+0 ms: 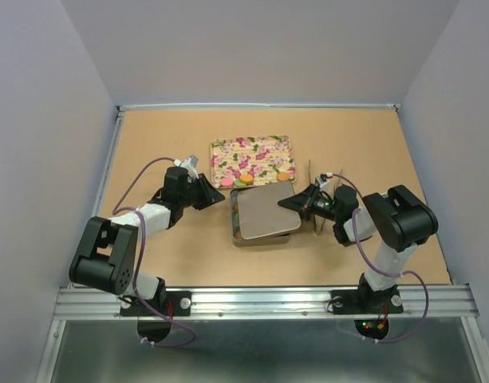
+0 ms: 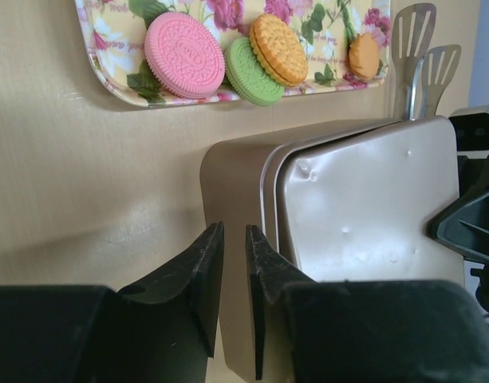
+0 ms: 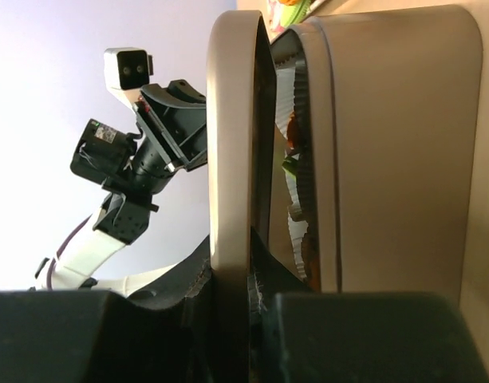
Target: Pack the cookies
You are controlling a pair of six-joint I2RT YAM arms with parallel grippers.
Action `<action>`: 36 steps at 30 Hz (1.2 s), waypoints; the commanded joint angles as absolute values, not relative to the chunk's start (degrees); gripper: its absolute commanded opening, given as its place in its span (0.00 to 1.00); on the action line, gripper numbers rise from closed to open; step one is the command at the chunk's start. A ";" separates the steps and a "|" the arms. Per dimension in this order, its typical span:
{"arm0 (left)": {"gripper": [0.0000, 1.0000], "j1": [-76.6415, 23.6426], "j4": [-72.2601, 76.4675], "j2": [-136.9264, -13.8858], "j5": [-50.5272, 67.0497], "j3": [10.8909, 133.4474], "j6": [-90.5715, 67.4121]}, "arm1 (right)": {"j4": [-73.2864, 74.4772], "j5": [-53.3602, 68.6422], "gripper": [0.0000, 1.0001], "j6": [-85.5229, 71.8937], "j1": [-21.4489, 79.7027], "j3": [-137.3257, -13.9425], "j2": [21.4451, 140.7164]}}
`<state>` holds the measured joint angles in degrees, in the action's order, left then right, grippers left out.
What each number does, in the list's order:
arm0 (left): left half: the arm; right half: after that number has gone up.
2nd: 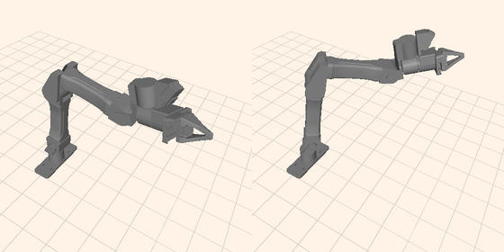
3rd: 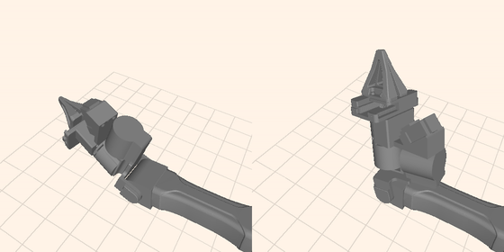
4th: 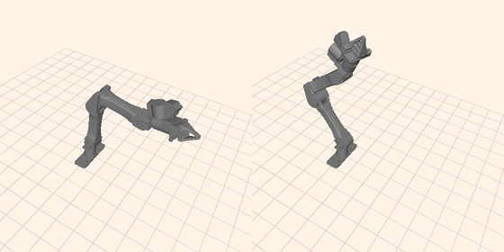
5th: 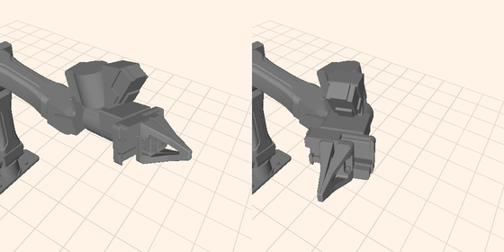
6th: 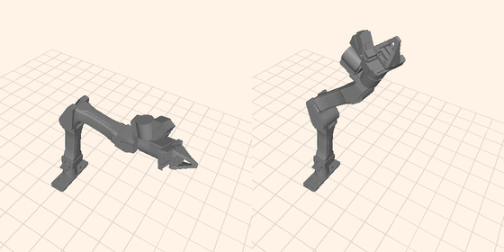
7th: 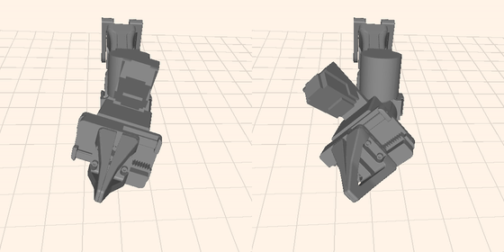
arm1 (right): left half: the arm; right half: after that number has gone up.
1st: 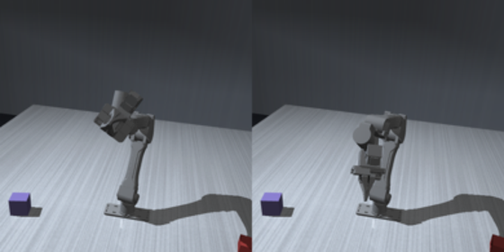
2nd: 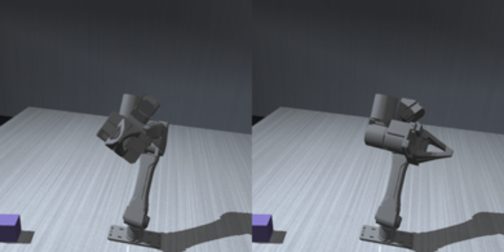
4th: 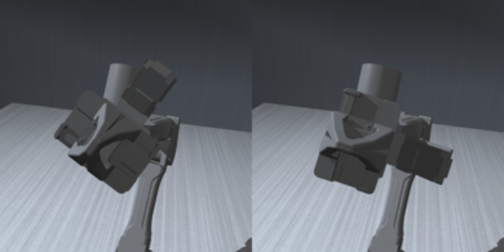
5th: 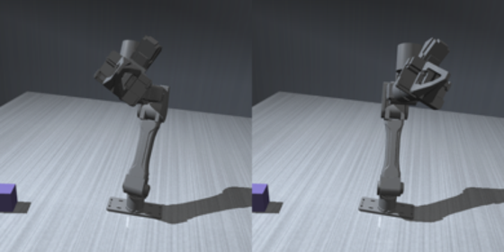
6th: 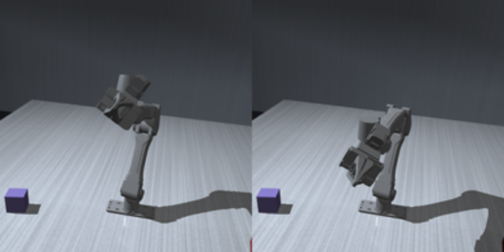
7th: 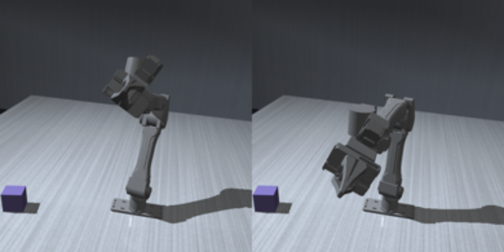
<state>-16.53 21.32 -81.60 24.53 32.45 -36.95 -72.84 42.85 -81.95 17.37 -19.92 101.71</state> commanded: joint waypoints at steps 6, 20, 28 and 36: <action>0.27 -17.05 24.26 -81.74 23.47 31.90 -36.74 | -84.90 42.36 0.29 -79.19 17.93 -18.63 99.76; 0.24 -17.67 24.52 -82.35 22.85 31.73 -36.91 | -84.46 43.59 0.53 -76.29 17.93 -15.03 97.56; 0.24 -17.84 24.52 -82.35 22.94 31.90 -37.09 | -83.76 44.21 0.57 -76.20 17.93 -14.94 98.52; 0.23 -17.84 24.26 -81.83 22.41 31.38 -37.00 | -81.22 44.82 0.57 -75.41 17.75 -13.27 96.51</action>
<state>-17.58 22.52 -82.46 23.03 32.36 -37.17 -75.48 43.88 -77.76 17.39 -14.98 98.65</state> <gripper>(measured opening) 0.232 0.574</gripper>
